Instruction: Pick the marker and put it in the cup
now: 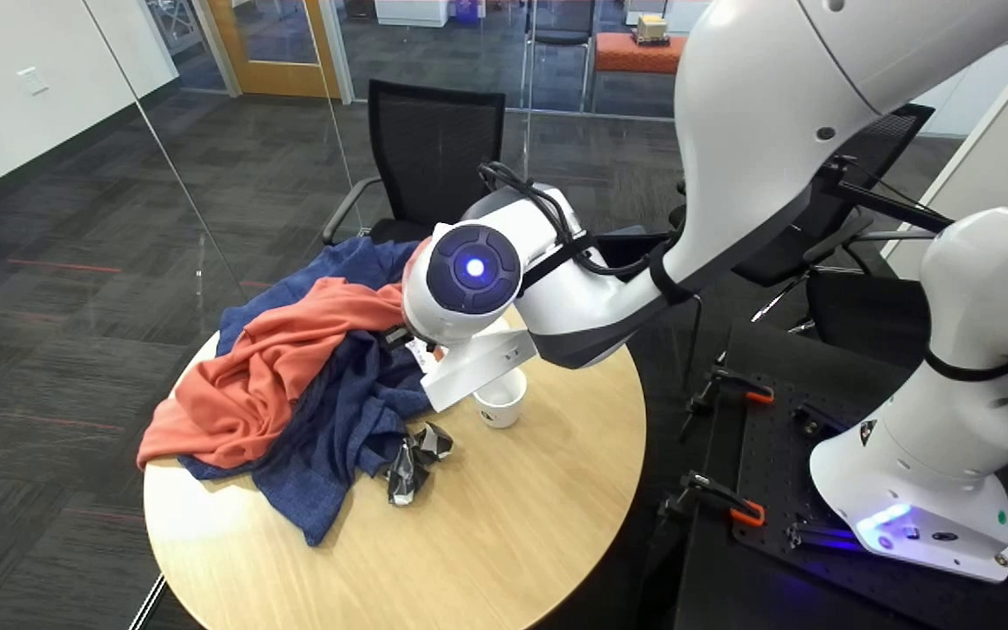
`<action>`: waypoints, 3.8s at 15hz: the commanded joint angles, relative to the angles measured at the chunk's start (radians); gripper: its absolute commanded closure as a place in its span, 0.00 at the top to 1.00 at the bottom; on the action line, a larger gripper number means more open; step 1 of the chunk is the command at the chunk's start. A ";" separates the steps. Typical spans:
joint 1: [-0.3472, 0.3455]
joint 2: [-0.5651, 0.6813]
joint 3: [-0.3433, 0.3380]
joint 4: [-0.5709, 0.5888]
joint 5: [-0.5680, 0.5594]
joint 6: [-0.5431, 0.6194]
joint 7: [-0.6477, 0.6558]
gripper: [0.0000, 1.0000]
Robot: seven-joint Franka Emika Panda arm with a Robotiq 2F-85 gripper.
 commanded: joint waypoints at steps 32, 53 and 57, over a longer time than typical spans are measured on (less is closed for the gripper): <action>-0.530 0.289 0.700 0.218 -0.373 -0.865 0.689 0.05; -0.547 0.149 0.723 0.146 -0.356 -0.839 0.692 1.00; -0.539 0.173 0.718 0.188 -0.368 -0.858 0.680 1.00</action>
